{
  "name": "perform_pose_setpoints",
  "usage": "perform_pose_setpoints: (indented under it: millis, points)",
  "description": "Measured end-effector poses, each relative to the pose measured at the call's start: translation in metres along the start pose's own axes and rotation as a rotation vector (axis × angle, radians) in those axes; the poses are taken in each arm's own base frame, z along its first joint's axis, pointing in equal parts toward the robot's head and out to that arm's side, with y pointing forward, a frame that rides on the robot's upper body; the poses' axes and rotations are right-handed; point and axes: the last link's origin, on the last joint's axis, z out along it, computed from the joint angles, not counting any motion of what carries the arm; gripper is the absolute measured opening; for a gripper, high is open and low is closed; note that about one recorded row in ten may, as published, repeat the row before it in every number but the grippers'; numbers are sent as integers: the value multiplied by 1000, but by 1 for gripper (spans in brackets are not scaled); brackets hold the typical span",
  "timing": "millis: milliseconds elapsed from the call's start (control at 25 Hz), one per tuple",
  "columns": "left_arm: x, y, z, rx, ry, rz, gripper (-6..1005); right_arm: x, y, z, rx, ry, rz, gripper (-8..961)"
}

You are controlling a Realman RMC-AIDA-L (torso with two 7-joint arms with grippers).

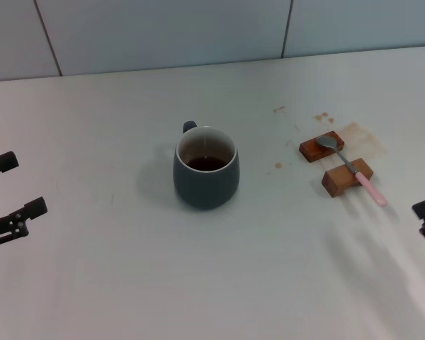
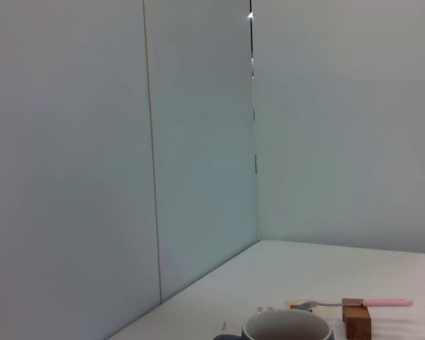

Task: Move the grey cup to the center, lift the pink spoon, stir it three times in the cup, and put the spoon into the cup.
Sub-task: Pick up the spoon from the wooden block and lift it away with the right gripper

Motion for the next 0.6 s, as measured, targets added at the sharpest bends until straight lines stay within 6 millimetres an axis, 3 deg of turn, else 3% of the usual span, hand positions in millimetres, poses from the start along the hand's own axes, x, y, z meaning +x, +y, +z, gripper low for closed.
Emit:
perform_pose_setpoints:
  millis: [240,600]
  points:
    - [0,-1,0,3,1,9,854,0,-12,4,82,0,-24,817]
    - [2,-3,1,20,15,15,850,1,-20,31,149,57,-36,817]
